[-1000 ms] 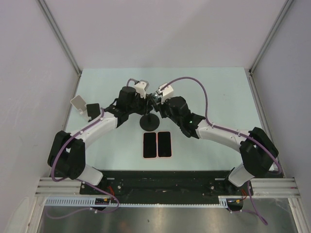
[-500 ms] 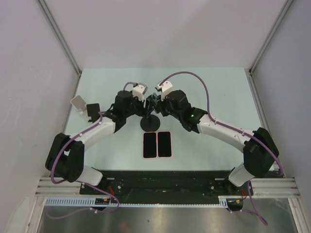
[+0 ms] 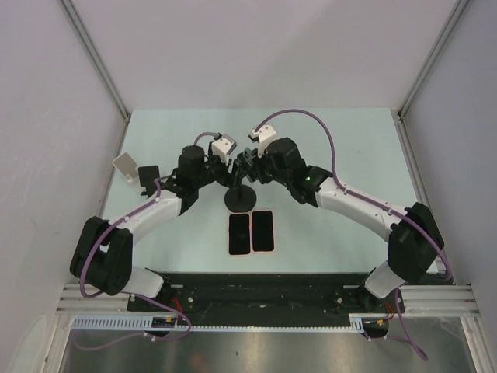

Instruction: Remove the phone from the phone stand

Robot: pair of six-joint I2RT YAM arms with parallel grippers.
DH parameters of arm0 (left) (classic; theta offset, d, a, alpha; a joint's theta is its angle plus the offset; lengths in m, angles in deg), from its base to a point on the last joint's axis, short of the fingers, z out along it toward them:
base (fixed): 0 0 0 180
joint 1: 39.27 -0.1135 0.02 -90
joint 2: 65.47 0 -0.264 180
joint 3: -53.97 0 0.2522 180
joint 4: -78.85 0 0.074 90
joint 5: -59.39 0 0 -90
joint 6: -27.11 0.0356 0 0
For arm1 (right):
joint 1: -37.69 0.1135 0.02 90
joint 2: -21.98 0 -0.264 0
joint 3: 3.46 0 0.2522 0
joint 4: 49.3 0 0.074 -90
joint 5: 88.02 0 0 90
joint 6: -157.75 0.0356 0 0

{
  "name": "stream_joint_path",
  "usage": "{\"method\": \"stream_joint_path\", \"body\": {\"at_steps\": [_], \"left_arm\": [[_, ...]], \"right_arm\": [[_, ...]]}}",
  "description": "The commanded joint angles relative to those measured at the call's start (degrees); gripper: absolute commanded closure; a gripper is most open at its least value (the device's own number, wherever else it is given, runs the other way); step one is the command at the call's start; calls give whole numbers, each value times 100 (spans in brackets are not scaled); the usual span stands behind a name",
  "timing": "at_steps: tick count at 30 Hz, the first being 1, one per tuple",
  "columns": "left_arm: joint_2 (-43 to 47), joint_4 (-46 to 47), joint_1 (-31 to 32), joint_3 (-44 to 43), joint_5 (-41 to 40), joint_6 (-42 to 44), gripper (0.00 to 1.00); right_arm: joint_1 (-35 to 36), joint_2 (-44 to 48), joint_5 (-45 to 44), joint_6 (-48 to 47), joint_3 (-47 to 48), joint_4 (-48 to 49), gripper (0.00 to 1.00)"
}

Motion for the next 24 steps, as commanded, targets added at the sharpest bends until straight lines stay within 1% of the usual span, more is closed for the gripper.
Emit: {"method": "stream_joint_path", "body": {"at_steps": [1, 5, 7, 14, 16, 18, 19, 20, 22, 23, 24], "left_arm": [[215, 387, -4, -114, 455, 588, 27], [145, 387, 5, -96, 420, 650, 26], [93, 387, 5, -123, 411, 632, 28], [-101, 378, 5, -298, 630, 615, 49], [-127, 369, 5, -325, 736, 606, 51], [-171, 361, 5, -360, 797, 615, 57], [-198, 352, 5, -369, 841, 597, 59], [-198, 343, 5, -386, 877, 597, 64], [-224, 343, 5, -387, 894, 571, 69], [-224, 343, 5, -395, 894, 553, 77], [-233, 343, 5, -404, 903, 545, 81]], "right_arm": [[26, 26, 299, 205, 557, 585, 100], [17, -97, 308, 258, 584, 672, 100], [8, -158, 325, 275, 610, 690, 100], [8, -360, 509, 222, 733, 629, 100], [-18, -439, 562, 231, 768, 594, 100], [-27, -510, 554, 231, 856, 567, 100], [-27, -536, 719, 231, 882, 576, 100], [-27, -597, 756, 223, 917, 411, 100], [-27, -633, 791, 214, 970, 365, 100], [-45, -677, 808, 222, 979, 365, 100], [-45, -694, 817, 231, 971, 383, 100]]}}
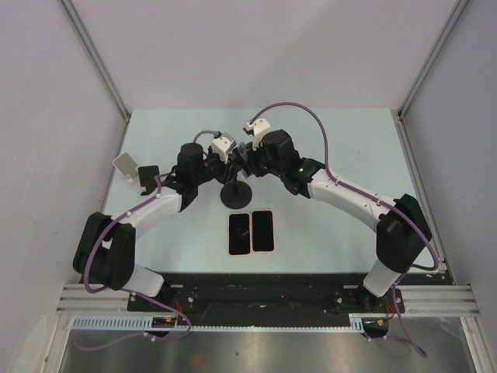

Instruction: Remove the phone from the phone stand

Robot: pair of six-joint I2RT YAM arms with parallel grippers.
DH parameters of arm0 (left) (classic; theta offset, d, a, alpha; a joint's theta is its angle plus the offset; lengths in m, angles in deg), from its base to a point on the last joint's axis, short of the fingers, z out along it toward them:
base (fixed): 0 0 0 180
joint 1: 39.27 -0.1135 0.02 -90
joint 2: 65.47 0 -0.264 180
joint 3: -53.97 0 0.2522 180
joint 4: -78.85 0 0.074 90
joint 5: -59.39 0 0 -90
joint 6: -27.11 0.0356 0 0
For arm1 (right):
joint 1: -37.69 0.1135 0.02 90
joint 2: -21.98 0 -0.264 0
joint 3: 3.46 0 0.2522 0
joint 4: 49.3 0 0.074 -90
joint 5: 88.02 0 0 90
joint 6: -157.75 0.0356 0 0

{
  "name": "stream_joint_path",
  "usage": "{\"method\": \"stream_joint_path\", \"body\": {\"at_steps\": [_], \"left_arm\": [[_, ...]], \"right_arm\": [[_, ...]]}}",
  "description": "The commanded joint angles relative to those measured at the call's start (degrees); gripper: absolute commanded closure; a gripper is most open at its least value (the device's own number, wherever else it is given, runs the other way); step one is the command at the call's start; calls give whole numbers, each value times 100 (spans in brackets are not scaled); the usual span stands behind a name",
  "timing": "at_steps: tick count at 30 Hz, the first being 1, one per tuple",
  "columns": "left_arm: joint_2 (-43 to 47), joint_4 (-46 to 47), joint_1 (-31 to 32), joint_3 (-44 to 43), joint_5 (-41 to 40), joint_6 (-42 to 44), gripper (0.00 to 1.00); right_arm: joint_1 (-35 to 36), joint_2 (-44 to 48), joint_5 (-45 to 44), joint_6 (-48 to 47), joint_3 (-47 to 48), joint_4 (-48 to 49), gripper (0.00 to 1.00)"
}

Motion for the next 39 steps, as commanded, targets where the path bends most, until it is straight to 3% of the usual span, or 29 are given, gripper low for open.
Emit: {"method": "stream_joint_path", "body": {"at_steps": [1, 2, 3, 5, 7, 12, 22, 28, 39], "left_arm": [[-41, 275, 108, -301, 578, 217, 86], [-67, 275, 108, -310, 569, 173, 97], [-76, 275, 108, -310, 577, 129, 100], [-163, 275, 108, -336, 551, -73, 99], [-242, 275, 108, -372, 542, -292, 100], [-409, 284, 99, -442, 542, -680, 100], [-612, 301, 90, -504, 560, -1067, 100], [-673, 301, 82, -504, 586, -1058, 100], [-638, 310, 82, -486, 578, -1032, 99]], "right_arm": [[78, -146, 599, 220, 383, 481, 100], [78, -155, 581, 229, 374, 499, 97], [60, -198, 546, 273, 383, 542, 94], [60, -208, 406, 369, 339, 578, 87], [7, -138, 405, 431, 216, 1077, 69], [-116, 73, 441, 484, -513, 2464, 59], [-476, -84, 660, 633, -1418, 4251, 61], [-634, -366, 1108, 739, -1489, 4682, 68], [-573, -665, 1214, 669, -1489, 4920, 69]]}}
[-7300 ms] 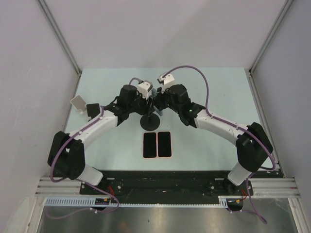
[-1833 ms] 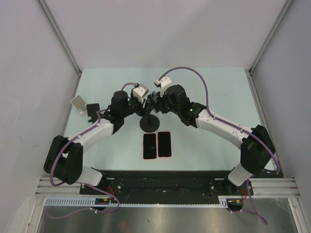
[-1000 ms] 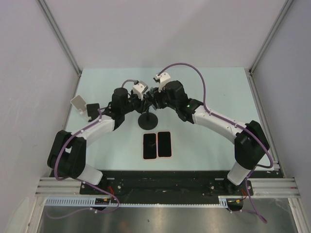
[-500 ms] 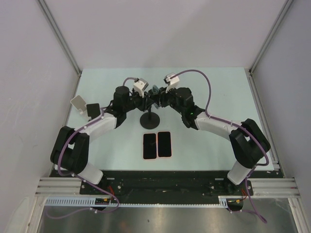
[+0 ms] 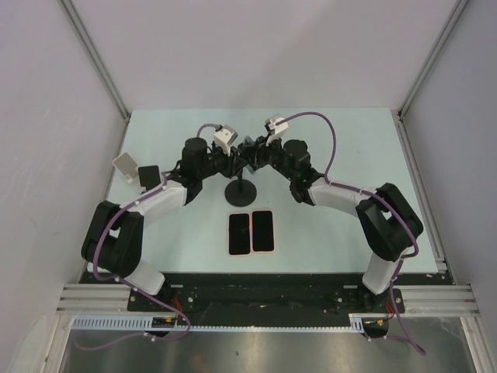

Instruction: Remove the phone from the phone stand

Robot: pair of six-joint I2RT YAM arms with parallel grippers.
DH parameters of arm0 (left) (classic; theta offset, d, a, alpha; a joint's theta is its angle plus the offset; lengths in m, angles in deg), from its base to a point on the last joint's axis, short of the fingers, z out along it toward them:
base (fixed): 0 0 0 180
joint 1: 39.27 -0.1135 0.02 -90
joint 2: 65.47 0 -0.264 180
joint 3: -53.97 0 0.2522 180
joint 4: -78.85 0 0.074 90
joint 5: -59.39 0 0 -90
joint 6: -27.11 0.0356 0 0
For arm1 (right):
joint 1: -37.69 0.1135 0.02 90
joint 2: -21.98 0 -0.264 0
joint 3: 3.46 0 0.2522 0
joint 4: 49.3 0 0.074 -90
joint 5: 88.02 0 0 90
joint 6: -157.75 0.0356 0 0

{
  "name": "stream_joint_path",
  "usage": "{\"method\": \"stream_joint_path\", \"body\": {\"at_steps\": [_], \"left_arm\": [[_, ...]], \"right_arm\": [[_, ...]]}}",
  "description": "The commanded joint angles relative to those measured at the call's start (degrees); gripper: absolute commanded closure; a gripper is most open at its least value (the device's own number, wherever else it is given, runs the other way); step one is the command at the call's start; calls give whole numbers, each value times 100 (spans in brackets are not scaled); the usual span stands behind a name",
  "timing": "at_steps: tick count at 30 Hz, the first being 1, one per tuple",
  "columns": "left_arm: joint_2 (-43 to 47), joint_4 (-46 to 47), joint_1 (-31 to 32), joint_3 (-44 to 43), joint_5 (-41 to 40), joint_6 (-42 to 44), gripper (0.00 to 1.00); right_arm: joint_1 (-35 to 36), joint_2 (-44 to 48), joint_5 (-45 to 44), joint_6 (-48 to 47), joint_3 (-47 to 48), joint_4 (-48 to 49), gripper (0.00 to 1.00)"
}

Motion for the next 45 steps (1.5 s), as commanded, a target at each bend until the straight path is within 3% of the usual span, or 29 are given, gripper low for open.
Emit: {"method": "stream_joint_path", "body": {"at_steps": [1, 3, 4, 5, 6, 7, 13, 16, 19, 27, 36, 37, 39, 45], "left_arm": [[-55, -74, 97, -104, 348, -236, 100], [-55, -74, 97, -95, 322, -166, 100], [-29, -74, 106, -77, 235, -131, 99], [-20, -74, 106, -60, 208, -96, 96], [-2, -74, 106, -60, 190, -35, 90], [24, -74, 106, -33, 138, -34, 76], [156, -74, 123, 19, 5, 326, 42], [191, -83, 150, 37, -91, 432, 29], [183, -75, 167, 46, -118, 458, 26], [411, -74, 194, 160, -302, 905, 37], [464, -74, 202, 178, -179, 986, 76], [447, -74, 202, 169, -171, 959, 87], [438, -74, 202, 160, -171, 863, 98], [315, -83, 202, 90, -748, 301, 100]], "right_arm": [[126, -99, 176, -37, -23, 347, 75], [153, -72, 106, -116, -23, 277, 86], [188, -46, 1, -151, -23, 242, 97], [249, 15, -44, -247, -23, 155, 100], [267, 42, -87, -292, -23, 110, 100], [293, 86, -192, -336, -23, 58, 100], [434, 244, -395, -635, 178, -557, 100], [487, 253, -439, -679, 319, -926, 100], [575, 253, -518, -679, 478, -1217, 100], [593, 262, -536, -556, 873, -2008, 100], [575, 157, -334, -486, 1365, -2913, 100], [584, 148, -334, -468, 1401, -2983, 100], [575, 156, -325, -459, 1506, -3203, 100], [575, 183, -447, -433, 1778, -3906, 100]]}}
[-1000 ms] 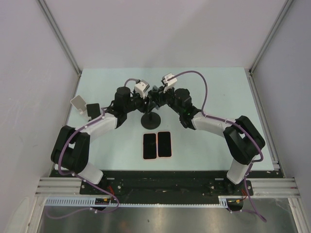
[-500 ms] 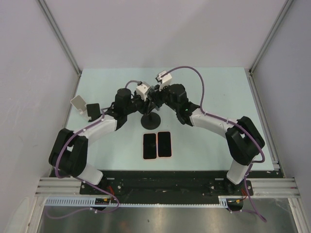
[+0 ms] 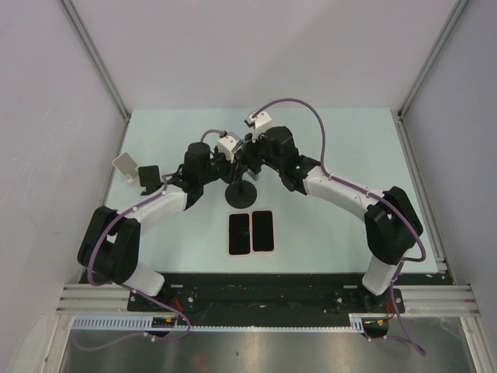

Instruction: Remove the phone from the phone stand

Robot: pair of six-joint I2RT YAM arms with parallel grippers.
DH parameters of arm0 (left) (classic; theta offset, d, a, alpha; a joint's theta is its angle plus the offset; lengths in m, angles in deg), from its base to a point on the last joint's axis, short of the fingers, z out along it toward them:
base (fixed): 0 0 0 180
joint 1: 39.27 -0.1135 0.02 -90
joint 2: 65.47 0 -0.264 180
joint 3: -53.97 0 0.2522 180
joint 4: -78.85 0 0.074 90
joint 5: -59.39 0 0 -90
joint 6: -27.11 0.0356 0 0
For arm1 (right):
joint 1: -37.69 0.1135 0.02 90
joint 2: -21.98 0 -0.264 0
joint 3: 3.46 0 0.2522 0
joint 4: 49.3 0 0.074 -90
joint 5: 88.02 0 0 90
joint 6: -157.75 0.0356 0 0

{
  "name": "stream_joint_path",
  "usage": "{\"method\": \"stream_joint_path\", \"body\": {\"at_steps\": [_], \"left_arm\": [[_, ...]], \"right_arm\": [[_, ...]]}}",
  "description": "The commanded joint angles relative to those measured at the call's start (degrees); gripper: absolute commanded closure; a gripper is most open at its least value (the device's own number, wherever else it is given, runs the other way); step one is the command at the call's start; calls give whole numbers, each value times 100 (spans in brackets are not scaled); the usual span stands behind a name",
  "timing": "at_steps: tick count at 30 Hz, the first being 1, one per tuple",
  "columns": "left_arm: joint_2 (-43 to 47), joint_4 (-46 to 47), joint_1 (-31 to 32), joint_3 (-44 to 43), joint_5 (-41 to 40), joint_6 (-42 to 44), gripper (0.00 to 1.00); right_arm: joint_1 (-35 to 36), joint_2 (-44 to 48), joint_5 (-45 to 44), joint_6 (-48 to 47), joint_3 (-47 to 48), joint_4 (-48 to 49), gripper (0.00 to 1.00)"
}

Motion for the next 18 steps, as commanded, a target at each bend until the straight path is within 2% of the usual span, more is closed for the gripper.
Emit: {"method": "stream_joint_path", "body": {"at_steps": [1, 10, 18], "left_arm": [[33, 234, 15, -113, -549, -303, 100], [-301, -732, -108, -684, -1735, -945, 100], [-468, -1050, -381, -817, -1877, -1200, 100]], "right_arm": [[151, 102, 312, 358, 430, -1058, 100], [151, 199, -22, 262, 825, -2465, 100], [186, 295, -83, 244, 774, -3125, 100]]}}
